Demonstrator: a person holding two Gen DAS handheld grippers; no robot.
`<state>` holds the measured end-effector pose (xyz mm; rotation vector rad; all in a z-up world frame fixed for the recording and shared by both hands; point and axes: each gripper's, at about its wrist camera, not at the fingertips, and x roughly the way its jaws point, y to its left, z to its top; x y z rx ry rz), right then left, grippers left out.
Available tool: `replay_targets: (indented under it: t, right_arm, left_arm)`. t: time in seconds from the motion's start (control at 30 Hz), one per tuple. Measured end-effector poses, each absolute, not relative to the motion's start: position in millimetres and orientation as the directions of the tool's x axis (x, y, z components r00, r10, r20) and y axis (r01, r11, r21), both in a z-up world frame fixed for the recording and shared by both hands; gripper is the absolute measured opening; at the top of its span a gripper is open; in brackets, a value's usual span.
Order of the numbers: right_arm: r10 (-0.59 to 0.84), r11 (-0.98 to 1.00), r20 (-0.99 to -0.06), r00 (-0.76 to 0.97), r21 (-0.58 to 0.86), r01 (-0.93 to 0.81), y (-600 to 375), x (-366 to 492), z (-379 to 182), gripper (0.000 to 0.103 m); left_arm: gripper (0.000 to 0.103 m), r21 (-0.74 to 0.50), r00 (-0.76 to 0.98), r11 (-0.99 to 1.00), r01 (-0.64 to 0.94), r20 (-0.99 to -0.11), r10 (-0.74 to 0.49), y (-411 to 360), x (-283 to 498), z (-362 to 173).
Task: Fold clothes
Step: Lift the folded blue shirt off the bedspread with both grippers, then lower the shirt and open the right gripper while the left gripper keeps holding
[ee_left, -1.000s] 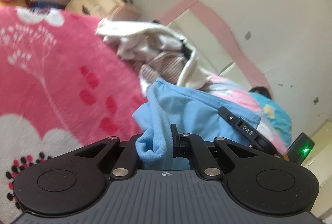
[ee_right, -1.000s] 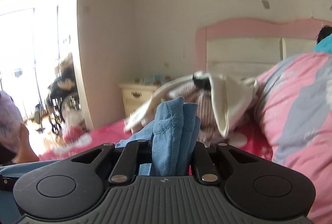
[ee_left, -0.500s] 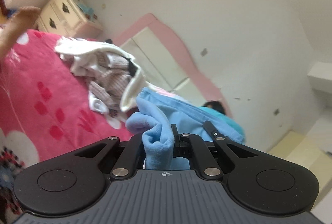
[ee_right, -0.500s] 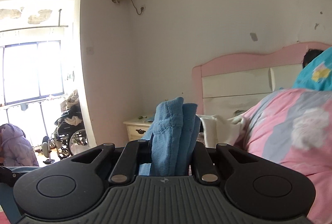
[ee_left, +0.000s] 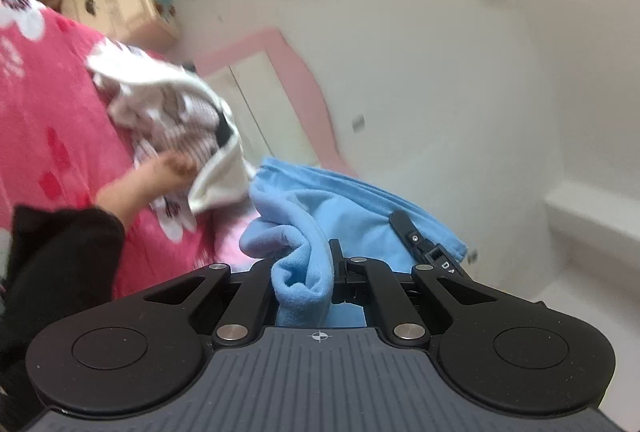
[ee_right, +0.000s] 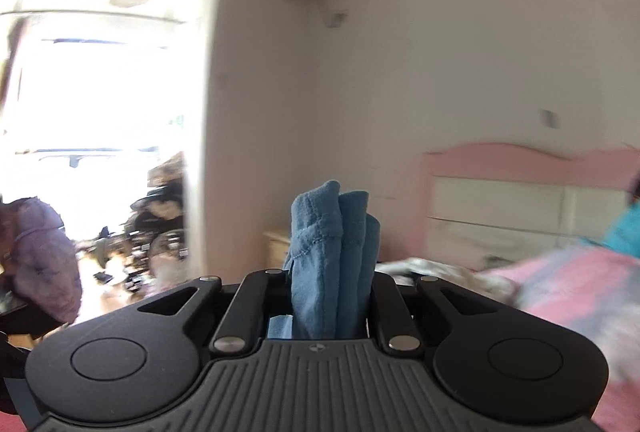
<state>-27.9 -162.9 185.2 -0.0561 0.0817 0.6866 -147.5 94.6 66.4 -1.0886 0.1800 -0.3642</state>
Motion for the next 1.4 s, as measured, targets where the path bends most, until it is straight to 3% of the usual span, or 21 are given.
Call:
replay_targets:
  t: [0.23, 0.4, 0.57, 0.83, 1.1, 1.23, 1.27, 1.33, 1.4]
  right_arm:
    - [0.841, 0.532, -0.116, 0.529, -0.006, -0.847, -6, -29, 175, 0.014]
    - [0.937, 0.311, -0.191, 0.293, 0.072, -0.948, 115, -40, 138, 0.014]
    - [0.943, 0.157, -0.314, 0.113, 0.12, -0.98, 206, -58, 83, 0.014]
    - [0.901, 0.064, -0.434, -0.003, 0.14, -0.988, 258, -61, 30, 0.014]
    - [0.902, -0.036, -0.427, -0.065, 0.074, -0.997, 274, -64, 69, 0.014]
    - [0.855, -0.086, -0.502, -0.13, 0.111, -0.99, 310, -55, 44, 0.016]
    - [0.837, -0.091, -0.529, -0.14, 0.117, -0.989, 319, -54, 31, 0.018]
    - [0.783, -0.069, -0.611, -0.117, 0.102, -0.992, 337, -53, -6, 0.035]
    - [0.733, 0.003, -0.677, -0.06, 0.092, -0.996, 343, -47, -32, 0.04]
  left_arm:
    - [0.003, -0.86, 0.998, 0.509, 0.043, 0.018, -0.054, 176, -222, 69]
    - [0.003, -0.821, 0.978, 0.547, -0.161, -0.059, 0.2, 215, -281, 63]
    - [0.003, -0.83, 0.922, 0.451, -0.329, -0.178, 0.345, 242, -312, 33]
    - [0.003, -0.798, 0.861, 0.38, -0.468, -0.316, 0.398, 254, -322, 2]
    - [0.003, -0.803, 0.855, 0.376, -0.463, -0.292, 0.429, 258, -332, 8]
    - [0.004, -0.792, 0.811, 0.307, -0.528, -0.364, 0.457, 254, -333, -23]
    - [0.004, -0.778, 0.786, 0.277, -0.564, -0.401, 0.471, 255, -332, -34]
    - [0.004, -0.755, 0.738, 0.212, -0.621, -0.47, 0.484, 260, -329, -57]
    - [0.004, -0.741, 0.708, 0.157, -0.653, -0.522, 0.476, 266, -328, -76]
